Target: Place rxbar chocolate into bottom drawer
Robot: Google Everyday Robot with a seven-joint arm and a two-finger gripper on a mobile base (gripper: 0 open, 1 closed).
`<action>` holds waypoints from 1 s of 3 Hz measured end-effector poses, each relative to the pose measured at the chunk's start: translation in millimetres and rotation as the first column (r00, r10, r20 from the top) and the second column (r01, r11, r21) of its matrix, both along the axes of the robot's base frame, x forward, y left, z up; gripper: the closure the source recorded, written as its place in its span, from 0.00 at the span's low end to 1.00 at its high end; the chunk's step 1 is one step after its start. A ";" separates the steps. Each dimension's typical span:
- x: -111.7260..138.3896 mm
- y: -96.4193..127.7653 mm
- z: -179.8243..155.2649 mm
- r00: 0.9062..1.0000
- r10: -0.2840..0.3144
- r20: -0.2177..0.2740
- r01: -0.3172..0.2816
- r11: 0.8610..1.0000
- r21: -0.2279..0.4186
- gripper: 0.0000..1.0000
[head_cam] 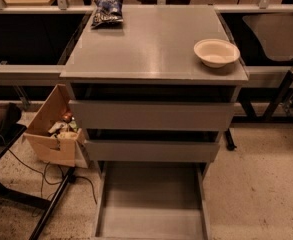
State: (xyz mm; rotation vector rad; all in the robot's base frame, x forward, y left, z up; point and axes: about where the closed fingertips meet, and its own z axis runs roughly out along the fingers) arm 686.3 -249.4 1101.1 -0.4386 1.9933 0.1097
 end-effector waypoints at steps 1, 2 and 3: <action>-65.5 -26.1 0.4 0.997 -0.074 -0.009 0.073 0.992 -0.101 1.00; -102.7 -45.4 -57.6 0.993 -0.102 -0.061 0.094 0.988 -0.126 1.00; -110.0 -40.5 -174.1 0.989 -0.044 -0.138 0.041 0.999 -0.026 1.00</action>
Offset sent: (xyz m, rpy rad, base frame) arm -0.1645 -0.0644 -0.2922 -0.1035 0.3998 -0.0954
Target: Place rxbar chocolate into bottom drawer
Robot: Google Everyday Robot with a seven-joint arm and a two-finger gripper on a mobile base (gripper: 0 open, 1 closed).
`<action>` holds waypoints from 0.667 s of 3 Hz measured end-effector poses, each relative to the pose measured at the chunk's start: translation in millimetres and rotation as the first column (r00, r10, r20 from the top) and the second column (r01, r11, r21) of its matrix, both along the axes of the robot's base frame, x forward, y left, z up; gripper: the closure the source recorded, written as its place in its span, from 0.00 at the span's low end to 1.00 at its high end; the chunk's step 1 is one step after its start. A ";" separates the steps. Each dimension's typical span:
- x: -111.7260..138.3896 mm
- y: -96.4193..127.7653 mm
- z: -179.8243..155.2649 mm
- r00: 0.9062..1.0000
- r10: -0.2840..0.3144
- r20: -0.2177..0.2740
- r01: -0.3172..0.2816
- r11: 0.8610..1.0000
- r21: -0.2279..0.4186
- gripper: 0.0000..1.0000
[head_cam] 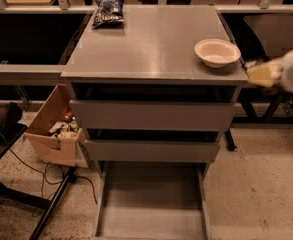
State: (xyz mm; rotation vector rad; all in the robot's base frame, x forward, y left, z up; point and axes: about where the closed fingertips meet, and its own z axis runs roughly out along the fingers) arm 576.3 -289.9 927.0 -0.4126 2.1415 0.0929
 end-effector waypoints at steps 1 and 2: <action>-10.0 8.6 -134.3 0.999 0.022 -0.050 -0.013 0.983 0.183 1.00; -6.6 6.6 -192.4 1.000 -0.018 0.015 0.012 0.944 0.330 1.00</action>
Offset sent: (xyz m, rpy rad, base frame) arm 0.0165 0.0278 -0.3769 0.7103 0.0057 -0.0166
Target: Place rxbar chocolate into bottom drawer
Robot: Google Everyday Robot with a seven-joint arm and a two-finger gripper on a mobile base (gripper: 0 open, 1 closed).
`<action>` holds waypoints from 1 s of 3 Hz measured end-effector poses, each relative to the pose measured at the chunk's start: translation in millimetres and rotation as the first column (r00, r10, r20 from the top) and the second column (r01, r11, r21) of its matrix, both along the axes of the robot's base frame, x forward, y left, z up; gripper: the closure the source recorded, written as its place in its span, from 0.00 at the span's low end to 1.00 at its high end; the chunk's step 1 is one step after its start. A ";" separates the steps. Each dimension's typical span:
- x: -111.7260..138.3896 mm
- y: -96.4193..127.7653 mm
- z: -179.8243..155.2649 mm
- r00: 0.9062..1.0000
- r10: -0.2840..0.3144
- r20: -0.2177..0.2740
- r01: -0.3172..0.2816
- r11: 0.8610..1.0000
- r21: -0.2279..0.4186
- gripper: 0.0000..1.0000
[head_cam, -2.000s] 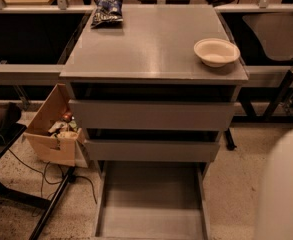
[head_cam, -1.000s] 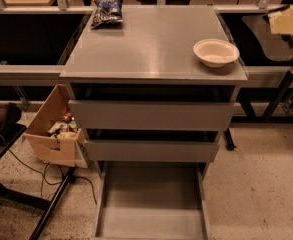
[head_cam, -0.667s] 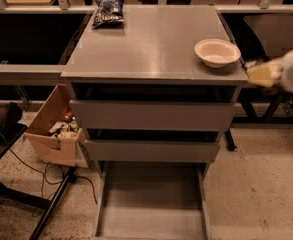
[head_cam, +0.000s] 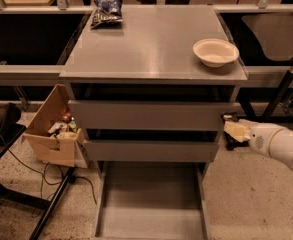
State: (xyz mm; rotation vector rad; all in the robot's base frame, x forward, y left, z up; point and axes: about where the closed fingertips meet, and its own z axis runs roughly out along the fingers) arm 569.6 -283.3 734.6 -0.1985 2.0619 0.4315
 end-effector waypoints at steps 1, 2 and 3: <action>17.2 12.0 -58.1 1.000 0.006 0.020 -0.009 0.992 0.126 1.00; 19.8 17.5 -106.7 1.000 0.010 -0.016 -0.007 0.980 0.198 1.00; 22.3 21.1 -106.6 1.000 0.016 -0.013 -0.013 0.981 0.193 1.00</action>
Offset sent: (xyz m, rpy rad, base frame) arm 0.0199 0.0129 -0.0703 0.1476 -0.0160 0.0080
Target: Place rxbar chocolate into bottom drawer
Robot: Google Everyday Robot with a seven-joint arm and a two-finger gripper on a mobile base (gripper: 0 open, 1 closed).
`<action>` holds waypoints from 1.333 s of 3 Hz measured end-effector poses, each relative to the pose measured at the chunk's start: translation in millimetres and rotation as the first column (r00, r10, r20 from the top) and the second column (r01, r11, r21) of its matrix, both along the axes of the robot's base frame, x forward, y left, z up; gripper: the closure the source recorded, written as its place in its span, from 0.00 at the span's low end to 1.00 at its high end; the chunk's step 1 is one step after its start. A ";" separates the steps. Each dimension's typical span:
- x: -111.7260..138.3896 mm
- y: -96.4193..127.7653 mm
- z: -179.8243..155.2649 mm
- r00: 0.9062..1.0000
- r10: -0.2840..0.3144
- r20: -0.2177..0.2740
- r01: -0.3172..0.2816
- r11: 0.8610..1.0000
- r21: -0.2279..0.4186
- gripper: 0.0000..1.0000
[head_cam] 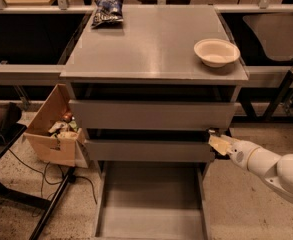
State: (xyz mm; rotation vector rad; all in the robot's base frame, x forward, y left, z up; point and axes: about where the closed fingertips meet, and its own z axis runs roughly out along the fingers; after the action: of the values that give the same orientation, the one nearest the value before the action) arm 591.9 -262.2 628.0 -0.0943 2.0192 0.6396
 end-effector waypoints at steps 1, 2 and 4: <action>-3.9 26.6 -52.2 0.995 0.086 -0.057 -0.087 0.996 -0.002 1.00; -21.0 83.3 -153.2 0.964 0.227 -0.141 -0.229 0.974 0.002 1.00; -17.3 163.5 -320.4 0.932 0.261 -0.252 -0.290 0.953 -0.083 1.00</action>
Offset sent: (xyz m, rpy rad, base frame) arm -0.0476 0.1472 -0.2829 -0.0254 0.2483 0.4004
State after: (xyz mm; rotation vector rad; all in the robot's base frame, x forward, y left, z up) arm 574.5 -98.7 307.6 -0.3965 2.3001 0.7337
